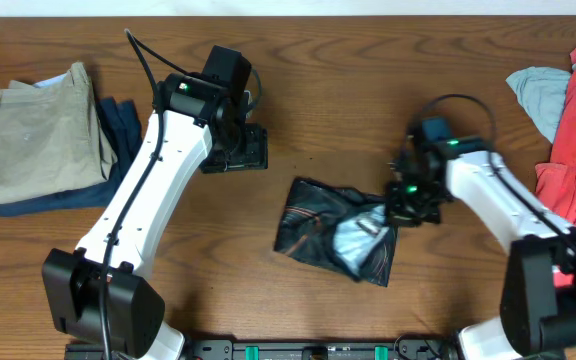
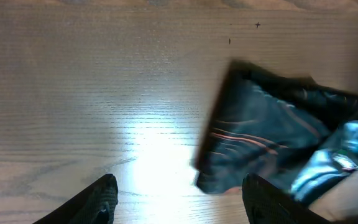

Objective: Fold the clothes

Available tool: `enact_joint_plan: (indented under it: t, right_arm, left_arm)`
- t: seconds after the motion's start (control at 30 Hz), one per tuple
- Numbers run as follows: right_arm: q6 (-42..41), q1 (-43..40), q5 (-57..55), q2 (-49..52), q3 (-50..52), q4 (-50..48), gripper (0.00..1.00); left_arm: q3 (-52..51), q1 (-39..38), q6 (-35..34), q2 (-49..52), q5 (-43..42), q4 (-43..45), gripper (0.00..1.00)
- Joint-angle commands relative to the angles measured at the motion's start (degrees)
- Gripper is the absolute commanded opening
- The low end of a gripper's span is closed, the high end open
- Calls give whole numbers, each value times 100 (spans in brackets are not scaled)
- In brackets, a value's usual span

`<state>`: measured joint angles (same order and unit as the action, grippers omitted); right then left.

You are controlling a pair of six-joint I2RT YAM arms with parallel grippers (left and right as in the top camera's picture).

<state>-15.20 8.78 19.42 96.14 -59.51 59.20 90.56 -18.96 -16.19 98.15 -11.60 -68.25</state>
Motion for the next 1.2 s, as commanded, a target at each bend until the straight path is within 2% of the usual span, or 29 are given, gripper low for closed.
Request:
enact_joint_plan:
  t: [0.0,0.13,0.23,0.37,0.43,0.7,0.93,1.17]
  right_arm:
    - [175,-212,-1008,-127,31,105,1]
    - [170,-195,-1128,-98,310,11,2]
    - [168,-192,-1274,-94,564,-131,14]
    - [-227,-219,-2065,-87,704,-103,22]
    - [-238,-234,-2094,-105,649,-24,26]
    - [-299,-286,-1832,-684,20,369,29]
    - [551,92,234,-1193,-70,129,27]
    - [474,872,273,-966,221,24,27]
  left_arm:
    - [-46,2,92,33,70,-22,66]
    - [-46,2,92,33,70,-24,66]
    - [-46,2,92,33,68,-31,66]
    - [-46,-2,92,33,68,-31,66]
    - [-46,-4,92,33,68,-33,67]
    - [-101,-13,96,33,24,-26,80]
    - [-358,-13,96,35,26,94,81]
    - [-507,-13,94,35,26,142,81]
